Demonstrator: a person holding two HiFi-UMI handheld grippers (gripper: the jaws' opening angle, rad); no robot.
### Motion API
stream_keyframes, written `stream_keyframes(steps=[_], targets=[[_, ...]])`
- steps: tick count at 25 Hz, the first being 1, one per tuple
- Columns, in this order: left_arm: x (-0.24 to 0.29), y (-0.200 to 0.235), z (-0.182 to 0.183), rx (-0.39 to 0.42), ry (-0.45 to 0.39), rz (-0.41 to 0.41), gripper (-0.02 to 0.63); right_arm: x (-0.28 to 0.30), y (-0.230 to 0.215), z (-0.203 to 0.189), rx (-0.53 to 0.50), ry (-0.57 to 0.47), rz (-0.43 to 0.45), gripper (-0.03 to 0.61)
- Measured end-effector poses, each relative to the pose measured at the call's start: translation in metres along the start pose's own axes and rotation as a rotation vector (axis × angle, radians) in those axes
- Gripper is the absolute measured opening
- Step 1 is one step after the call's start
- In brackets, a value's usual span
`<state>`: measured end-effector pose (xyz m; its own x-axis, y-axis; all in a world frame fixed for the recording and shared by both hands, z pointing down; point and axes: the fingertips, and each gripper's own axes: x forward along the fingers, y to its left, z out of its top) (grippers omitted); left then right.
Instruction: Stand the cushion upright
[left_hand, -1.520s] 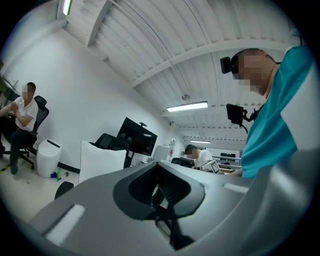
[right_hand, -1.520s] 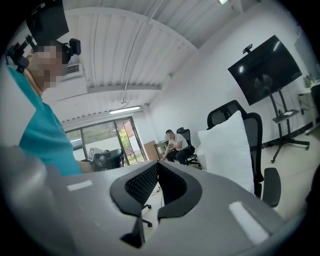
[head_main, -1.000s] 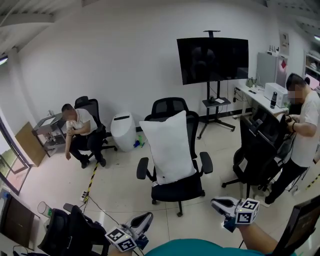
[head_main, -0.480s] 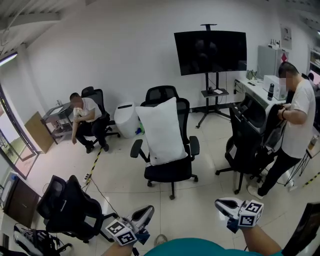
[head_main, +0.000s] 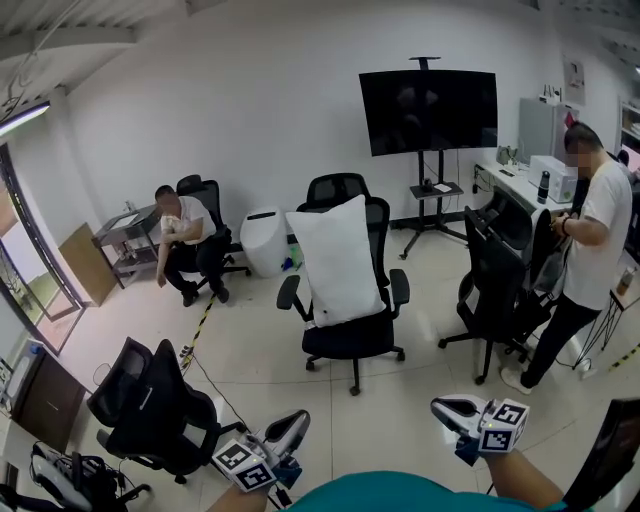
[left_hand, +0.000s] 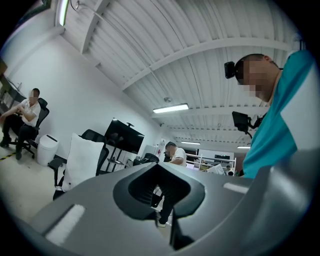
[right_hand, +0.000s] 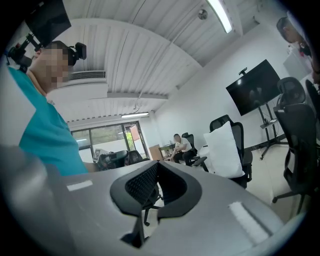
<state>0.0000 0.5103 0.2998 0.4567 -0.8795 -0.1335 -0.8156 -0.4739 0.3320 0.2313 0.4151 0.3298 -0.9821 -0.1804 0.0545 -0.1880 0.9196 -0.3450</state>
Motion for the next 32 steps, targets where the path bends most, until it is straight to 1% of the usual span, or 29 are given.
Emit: stream_keyframes(steps=[2,4,7,10,12,17,20,26,32], targets=[[-0.024,0.010,0.001,-0.009,-0.001,0.003,0.011,0.019,0.015,-0.005,-0.002,-0.007,-0.012,0.002],[-0.050,0.019,0.000,-0.019,0.006,0.003,0.011,0.039,0.030,-0.014,0.020,-0.015,-0.024,0.002],[-0.081,0.034,-0.002,0.005,0.034,-0.002,0.011,0.075,0.049,-0.031,0.018,0.003,-0.023,0.000],[-0.097,0.049,0.003,-0.013,0.027,0.011,0.011,0.105,0.060,-0.044,-0.007,0.043,-0.022,0.000],[-0.103,0.052,0.006,-0.019,0.018,0.014,0.011,0.114,0.066,-0.047,-0.018,0.061,-0.026,0.000],[-0.106,0.052,0.007,-0.017,0.011,0.005,0.011,0.113,0.068,-0.042,-0.051,0.066,-0.053,0.000],[-0.104,0.049,0.007,-0.019,0.008,-0.001,0.011,0.108,0.066,-0.038,-0.051,0.063,-0.066,0.000],[-0.106,0.042,0.005,-0.019,0.005,0.002,0.011,0.098,0.069,-0.038,-0.054,0.067,-0.066,0.000],[-0.096,0.043,0.002,-0.007,0.005,-0.002,0.011,0.095,0.055,-0.037,-0.060,0.068,-0.067,0.000]])
